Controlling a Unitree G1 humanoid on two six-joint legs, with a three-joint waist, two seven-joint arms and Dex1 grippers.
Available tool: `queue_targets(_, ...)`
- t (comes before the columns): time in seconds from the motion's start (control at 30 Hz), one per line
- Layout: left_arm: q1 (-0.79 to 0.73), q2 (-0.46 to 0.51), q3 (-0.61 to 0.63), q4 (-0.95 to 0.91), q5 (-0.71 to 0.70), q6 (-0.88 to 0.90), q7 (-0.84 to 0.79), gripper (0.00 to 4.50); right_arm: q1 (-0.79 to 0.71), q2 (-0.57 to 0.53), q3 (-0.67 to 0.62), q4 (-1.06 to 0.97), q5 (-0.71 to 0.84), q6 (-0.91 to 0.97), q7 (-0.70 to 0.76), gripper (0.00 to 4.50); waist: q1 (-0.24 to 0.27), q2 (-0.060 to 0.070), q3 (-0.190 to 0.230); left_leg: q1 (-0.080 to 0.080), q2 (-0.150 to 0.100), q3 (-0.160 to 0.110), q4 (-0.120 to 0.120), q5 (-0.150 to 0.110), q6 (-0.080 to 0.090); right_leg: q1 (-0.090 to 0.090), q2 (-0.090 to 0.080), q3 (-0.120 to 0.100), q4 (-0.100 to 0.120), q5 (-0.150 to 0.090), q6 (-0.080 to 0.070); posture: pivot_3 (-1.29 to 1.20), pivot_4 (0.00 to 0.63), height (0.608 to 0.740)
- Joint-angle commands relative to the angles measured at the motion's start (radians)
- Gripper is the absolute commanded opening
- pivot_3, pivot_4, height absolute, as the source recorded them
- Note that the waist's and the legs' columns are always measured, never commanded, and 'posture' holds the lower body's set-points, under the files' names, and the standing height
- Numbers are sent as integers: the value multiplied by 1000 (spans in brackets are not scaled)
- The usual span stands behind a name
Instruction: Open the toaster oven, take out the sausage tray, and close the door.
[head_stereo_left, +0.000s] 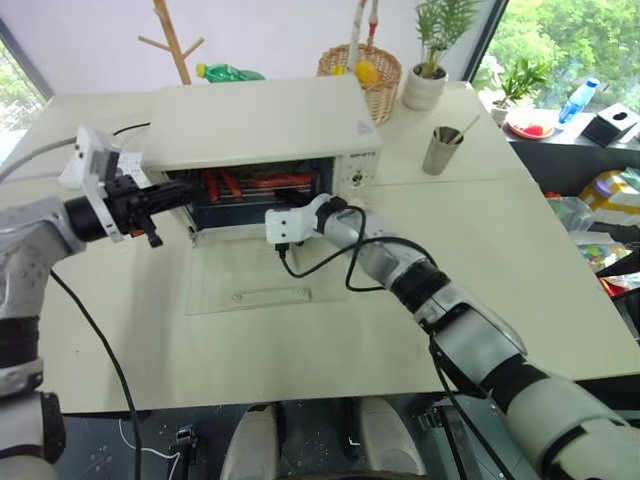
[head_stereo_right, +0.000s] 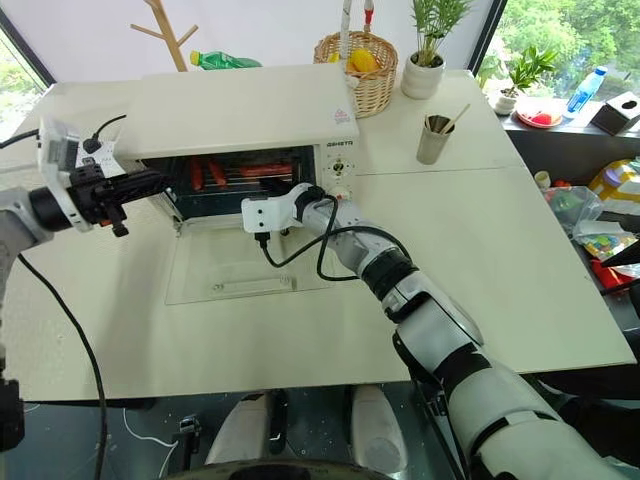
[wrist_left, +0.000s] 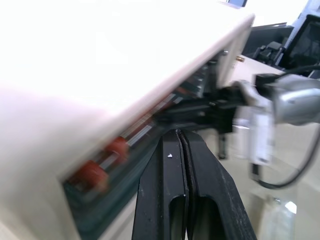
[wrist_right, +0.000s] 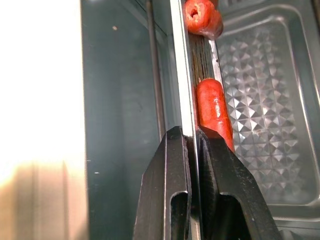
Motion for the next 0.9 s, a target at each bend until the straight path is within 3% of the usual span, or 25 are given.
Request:
queue_targets(0.03,-60,0,-13,57,42,-55,-41,0,34,0,-5,-136,7,-5,37,153,-1,0,0,0,0,0,0,0,0,0,0,0,0,0,0,0,150,740)
queue_targets(0.3,-52,42,0,24,14,4,-156,0,168,-73,-12,-332,-7,26,96,153,0,0,0,0,1,0,0,0,0,0,1,0,0,0,0,0,150,740)
queue_targets(0.7,-30,53,7,-13,10,30,-178,0,354,-167,-39,-609,10,30,209,153,12,-1,0,-1,-1,0,2,0,0,1,-1,0,0,0,0,0,150,740)
queue_targets(0.9,114,165,37,-119,-36,90,-321,0,439,-210,-62,-720,11,28,242,153,8,-1,0,-1,0,0,1,0,0,1,-1,0,-1,-1,0,0,150,740)
